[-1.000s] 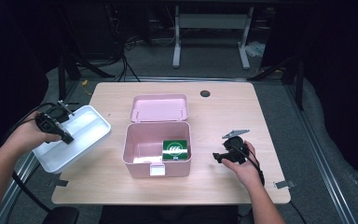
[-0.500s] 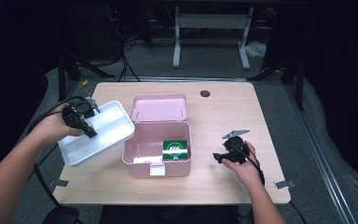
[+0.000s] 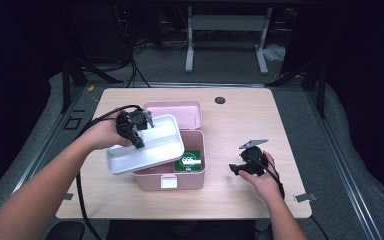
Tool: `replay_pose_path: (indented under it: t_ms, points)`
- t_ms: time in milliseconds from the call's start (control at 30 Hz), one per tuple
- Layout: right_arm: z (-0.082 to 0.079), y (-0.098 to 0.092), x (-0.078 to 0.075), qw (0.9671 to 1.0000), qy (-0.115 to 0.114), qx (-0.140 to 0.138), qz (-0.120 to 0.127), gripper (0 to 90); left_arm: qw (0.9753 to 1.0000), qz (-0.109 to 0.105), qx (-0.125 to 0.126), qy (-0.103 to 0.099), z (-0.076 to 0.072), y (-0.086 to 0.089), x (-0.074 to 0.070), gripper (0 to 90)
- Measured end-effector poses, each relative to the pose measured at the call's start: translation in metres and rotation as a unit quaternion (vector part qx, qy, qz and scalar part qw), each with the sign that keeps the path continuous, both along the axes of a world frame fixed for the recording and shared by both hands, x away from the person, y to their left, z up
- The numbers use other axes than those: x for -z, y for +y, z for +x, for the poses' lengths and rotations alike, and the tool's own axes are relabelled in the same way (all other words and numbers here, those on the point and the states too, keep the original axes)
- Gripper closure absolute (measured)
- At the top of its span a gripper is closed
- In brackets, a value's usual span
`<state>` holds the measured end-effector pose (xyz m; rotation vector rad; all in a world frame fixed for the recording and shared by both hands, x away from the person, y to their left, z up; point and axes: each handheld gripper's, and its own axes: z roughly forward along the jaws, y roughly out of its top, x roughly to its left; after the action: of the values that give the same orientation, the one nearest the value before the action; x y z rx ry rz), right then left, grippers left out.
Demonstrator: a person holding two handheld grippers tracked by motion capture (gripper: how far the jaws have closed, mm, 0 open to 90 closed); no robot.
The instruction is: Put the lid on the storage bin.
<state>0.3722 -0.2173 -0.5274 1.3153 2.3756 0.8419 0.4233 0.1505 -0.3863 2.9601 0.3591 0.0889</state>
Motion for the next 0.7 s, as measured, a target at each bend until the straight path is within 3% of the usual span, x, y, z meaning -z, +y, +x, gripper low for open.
replay_pose_path:
  t_ms: [300,700]
  points:
    - [0.000,-0.001,0.001,1.0000,0.001,-0.004,0.001,33.6,0.9983,0.009,0.056,-0.016,-0.001,-0.042,-0.001,89.3]
    - [0.000,-0.003,0.002,1.0000,0.003,-0.005,0.002,33.7,0.9964,0.009,0.084,-0.006,-0.003,-0.058,0.010,89.2]
